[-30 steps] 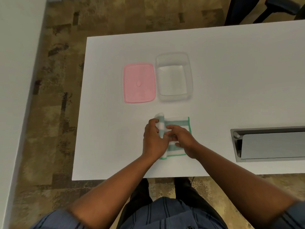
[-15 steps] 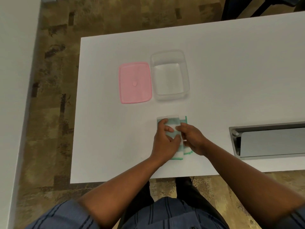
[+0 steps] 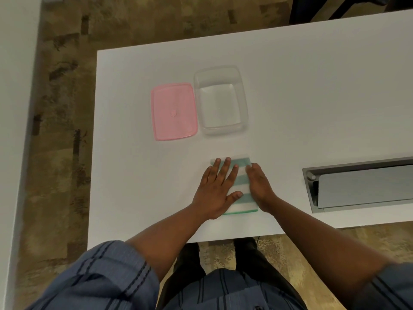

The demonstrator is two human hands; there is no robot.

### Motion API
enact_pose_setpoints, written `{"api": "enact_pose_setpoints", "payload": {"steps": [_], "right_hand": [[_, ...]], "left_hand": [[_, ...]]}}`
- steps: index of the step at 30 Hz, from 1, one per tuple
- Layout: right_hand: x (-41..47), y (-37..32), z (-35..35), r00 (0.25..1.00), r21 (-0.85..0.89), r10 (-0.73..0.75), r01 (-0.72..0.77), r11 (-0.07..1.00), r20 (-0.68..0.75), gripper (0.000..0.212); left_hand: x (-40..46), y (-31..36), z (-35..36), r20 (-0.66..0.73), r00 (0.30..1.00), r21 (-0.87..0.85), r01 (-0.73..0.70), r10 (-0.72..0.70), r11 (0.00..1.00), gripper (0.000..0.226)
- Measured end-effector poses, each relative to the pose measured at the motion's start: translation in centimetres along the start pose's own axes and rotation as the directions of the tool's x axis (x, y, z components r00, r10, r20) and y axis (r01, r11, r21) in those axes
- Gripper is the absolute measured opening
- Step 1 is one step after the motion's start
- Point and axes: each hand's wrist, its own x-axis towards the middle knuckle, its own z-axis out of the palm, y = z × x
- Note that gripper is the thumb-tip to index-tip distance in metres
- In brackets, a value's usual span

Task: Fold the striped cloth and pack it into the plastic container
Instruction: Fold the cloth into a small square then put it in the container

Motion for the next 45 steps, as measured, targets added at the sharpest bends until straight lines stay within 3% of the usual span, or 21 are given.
{"api": "enact_pose_setpoints", "payload": {"steps": [2, 5, 10, 12, 15, 17, 19, 22, 35, 40, 43, 45], "right_hand": [[0.2, 0.5, 0.1, 0.995, -0.089, -0.08, 0.073, 0.993, -0.068, 0.028], [0.3, 1.1, 0.3, 0.953, -0.381, -0.27, 0.201, 0.903, -0.138, 0.023], [0.7, 1.9, 0.3, 0.896, -0.583, -0.399, 0.22, 0.782, -0.196, 0.034], [0.6, 2.0, 0.1, 0.851, -0.694, -0.484, 0.223, 0.685, -0.204, 0.042], [0.3, 1.6, 0.2, 0.79, -0.832, -0.612, 0.311, 0.458, -0.042, 0.048], [0.4, 1.6, 0.5, 0.788, -0.869, -0.605, 0.373, 0.323, 0.114, 0.052], [1.0, 2.0, 0.5, 0.82, -0.881, -0.542, 0.383, 0.279, 0.185, 0.058], [2.1, 3.1, 0.0, 0.87, -0.882, -0.453, 0.358, 0.306, 0.195, 0.065], [3.3, 4.1, -0.1, 0.869, -0.877, -0.452, 0.365, 0.311, 0.202, 0.061], [1.7, 3.7, -0.3, 0.881, -0.854, -0.454, 0.334, 0.4, 0.132, 0.06], [0.5, 3.7, -0.2, 0.898, -0.816, -0.44, 0.246, 0.523, -0.011, 0.059], [0.1, 3.6, -0.3, 0.906, -0.771, -0.419, 0.219, 0.597, -0.067, 0.057]], "left_hand": [[0.2, 0.1, 0.5, 0.002, 1.0, 0.015, -0.008, 0.008, 1.0, 0.076], [0.6, 0.2, 0.8, -0.004, 1.0, 0.023, -0.005, 0.005, 1.0, 0.077], [1.0, 0.1, 1.4, 0.003, 1.0, 0.023, 0.009, -0.009, 1.0, 0.077], [1.1, 0.1, 1.6, 0.002, 1.0, 0.026, 0.016, -0.016, 1.0, 0.077], [1.2, 0.1, 1.7, -0.002, 1.0, 0.009, 0.018, -0.018, 1.0, 0.077], [1.2, 0.1, 1.7, -0.011, 1.0, -0.014, 0.009, -0.009, 1.0, 0.077], [1.1, 0.0, 1.7, -0.021, 1.0, -0.023, 0.014, -0.014, 1.0, 0.08], [1.0, 0.0, 1.7, -0.046, 0.999, -0.038, 0.025, -0.027, 0.999, 0.081], [1.2, -0.1, 1.9, -0.066, 0.997, -0.094, 0.033, -0.04, 0.995, 0.083], [0.8, -0.1, 0.7, -0.036, 0.999, -0.18, 0.019, -0.026, 0.983, 0.089], [0.3, 0.0, -0.3, -0.086, 0.981, -0.341, 0.136, -0.175, 0.93, 0.088], [-0.1, 0.3, -0.7, -0.089, 0.919, -0.518, 0.286, -0.384, 0.806, 0.083]]}}
